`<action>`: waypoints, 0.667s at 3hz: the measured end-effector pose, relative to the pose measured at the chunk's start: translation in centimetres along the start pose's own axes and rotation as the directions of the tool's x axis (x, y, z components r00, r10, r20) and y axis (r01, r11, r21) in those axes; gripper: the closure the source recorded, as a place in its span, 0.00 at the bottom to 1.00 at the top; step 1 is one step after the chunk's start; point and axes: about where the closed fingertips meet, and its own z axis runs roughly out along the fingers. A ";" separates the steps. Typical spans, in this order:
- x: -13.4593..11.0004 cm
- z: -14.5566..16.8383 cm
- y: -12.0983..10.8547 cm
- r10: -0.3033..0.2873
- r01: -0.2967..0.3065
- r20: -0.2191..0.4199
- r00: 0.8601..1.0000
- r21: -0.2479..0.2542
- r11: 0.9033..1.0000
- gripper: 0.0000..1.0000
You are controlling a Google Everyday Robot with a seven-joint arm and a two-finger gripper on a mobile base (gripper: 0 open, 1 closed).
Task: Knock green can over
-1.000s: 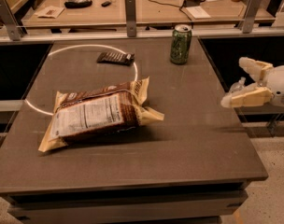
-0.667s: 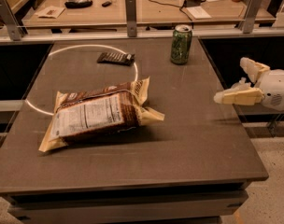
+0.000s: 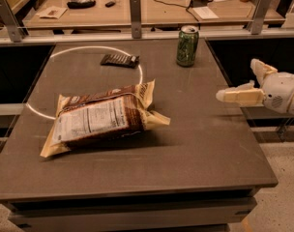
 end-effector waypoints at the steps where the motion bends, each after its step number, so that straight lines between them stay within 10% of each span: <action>1: -0.3 1.2 -0.6 0.016 -0.016 0.020 1.000 0.015 1.000 0.00; 2: -1.7 4.2 -1.9 0.009 -0.011 0.035 0.999 0.044 0.999 0.00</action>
Offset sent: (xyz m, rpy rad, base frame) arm 0.0871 0.0332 0.0249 0.0324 -0.0501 -0.0847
